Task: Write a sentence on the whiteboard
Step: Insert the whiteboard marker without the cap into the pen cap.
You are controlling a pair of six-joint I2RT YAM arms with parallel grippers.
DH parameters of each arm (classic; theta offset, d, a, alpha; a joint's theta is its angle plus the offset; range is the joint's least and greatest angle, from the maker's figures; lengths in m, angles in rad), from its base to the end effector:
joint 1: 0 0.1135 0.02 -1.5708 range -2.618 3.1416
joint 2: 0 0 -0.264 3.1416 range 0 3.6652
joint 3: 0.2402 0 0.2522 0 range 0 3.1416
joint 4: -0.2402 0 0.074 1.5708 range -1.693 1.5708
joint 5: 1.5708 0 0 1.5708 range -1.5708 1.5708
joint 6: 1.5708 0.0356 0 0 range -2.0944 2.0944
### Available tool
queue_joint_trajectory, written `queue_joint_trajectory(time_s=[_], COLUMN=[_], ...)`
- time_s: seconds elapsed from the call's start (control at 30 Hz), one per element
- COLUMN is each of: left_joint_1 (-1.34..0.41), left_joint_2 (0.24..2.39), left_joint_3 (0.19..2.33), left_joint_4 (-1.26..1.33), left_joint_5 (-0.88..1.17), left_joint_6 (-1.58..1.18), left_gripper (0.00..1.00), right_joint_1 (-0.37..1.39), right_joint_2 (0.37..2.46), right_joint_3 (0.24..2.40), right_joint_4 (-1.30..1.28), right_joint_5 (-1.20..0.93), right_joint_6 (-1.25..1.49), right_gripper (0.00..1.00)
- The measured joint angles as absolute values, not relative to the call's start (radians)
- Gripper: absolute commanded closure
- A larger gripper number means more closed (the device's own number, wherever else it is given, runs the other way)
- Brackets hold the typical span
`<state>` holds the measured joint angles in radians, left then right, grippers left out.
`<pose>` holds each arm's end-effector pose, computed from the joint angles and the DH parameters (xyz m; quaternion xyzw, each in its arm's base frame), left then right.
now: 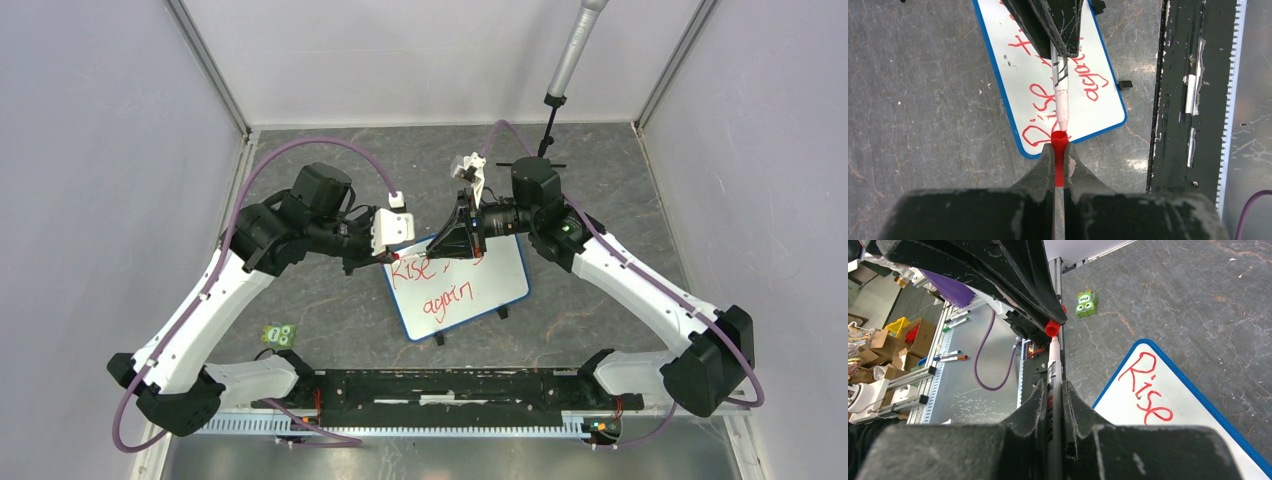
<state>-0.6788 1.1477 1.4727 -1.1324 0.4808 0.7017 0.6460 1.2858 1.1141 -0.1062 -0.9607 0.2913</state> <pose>0.1434 -0.1369 0.4130 0.6423 0.6385 -0.2168 0.3643 0.2125 0.1968 0.3582 -0.3989 0.6477 0.5704 0.3100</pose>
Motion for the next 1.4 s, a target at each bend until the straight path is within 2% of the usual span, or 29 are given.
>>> queue_joint_trajectory(time_s=[1.4], left_joint_1=[-0.688], left_joint_2=[1.152], left_joint_3=[1.443], left_joint_4=[-1.158], left_joint_5=[0.484], left_joint_6=[0.731], left_gripper=[0.98], right_joint_1=[0.650], right_joint_2=[1.286], right_joint_3=[1.114], right_joint_4=[-0.125], right_joint_5=[-0.962], right_joint_6=[0.265], right_gripper=[1.00])
